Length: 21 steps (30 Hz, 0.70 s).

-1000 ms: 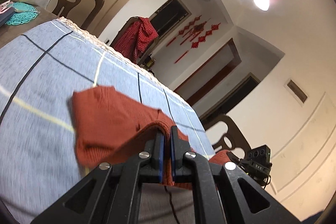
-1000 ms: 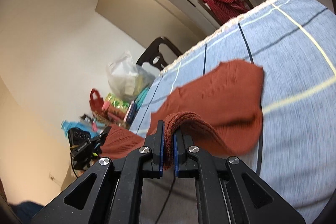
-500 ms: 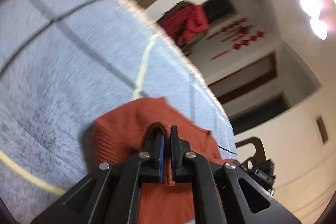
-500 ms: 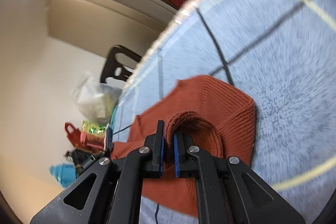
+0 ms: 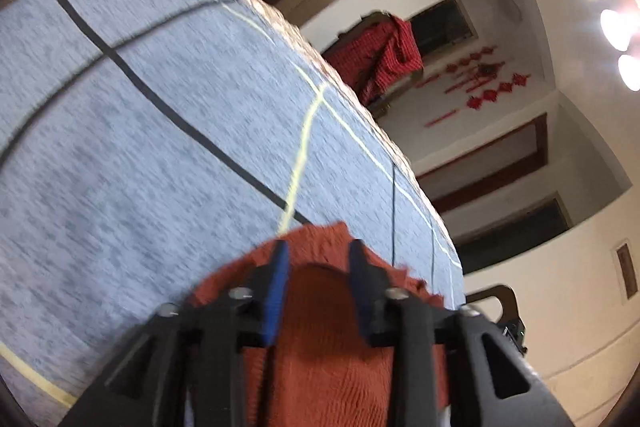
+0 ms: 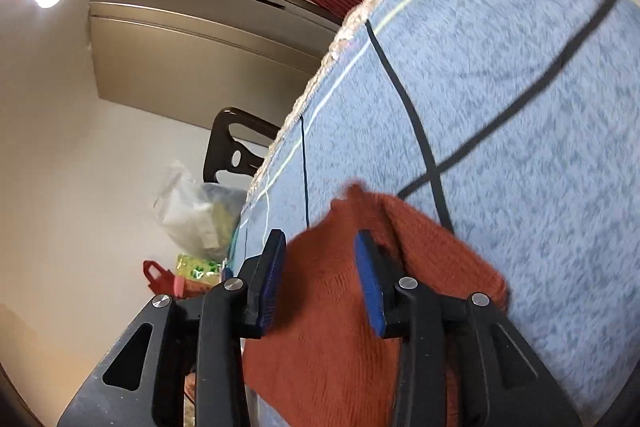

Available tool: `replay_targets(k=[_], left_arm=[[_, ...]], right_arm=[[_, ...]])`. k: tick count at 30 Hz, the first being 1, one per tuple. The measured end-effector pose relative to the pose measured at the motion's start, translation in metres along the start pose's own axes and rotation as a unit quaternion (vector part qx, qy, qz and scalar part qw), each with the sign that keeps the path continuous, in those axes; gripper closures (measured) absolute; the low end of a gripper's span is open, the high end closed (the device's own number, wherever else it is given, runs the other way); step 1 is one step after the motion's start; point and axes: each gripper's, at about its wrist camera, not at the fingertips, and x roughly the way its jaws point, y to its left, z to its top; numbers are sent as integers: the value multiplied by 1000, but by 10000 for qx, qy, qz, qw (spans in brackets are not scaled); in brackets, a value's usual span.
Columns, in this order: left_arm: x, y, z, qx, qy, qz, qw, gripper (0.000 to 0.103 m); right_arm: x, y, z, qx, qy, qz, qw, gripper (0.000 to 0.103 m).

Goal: Fold small clothes
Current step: 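Release the hem with both grippers and pull them back from the sweater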

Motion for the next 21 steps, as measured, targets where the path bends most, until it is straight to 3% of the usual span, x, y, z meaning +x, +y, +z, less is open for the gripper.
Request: replay_targets(k=[4,9,16,19,21], left_arm=[[-14,-1,-2,67,-61,113,9999,67],[-37,-33,-28,1026,23,120,9947,67],[-41,-75,-95,2246,629,142,9723,67],[-24,-92,-125,2692,978,67,9581,67],[-9,-98,-138,2826,1201,75,9517,67]], right_arm=[[-6,12,-5,-454,34,-230,9987,66],[-15,33,-38,-1432,234,-699,9869,66],[-34,43,-97,-2408,385,-1500,9581,66],[-34,43,-109,-2579,516,-1535,9525,66],[-24,43,-114,-2834,662,-1729,9410,66]])
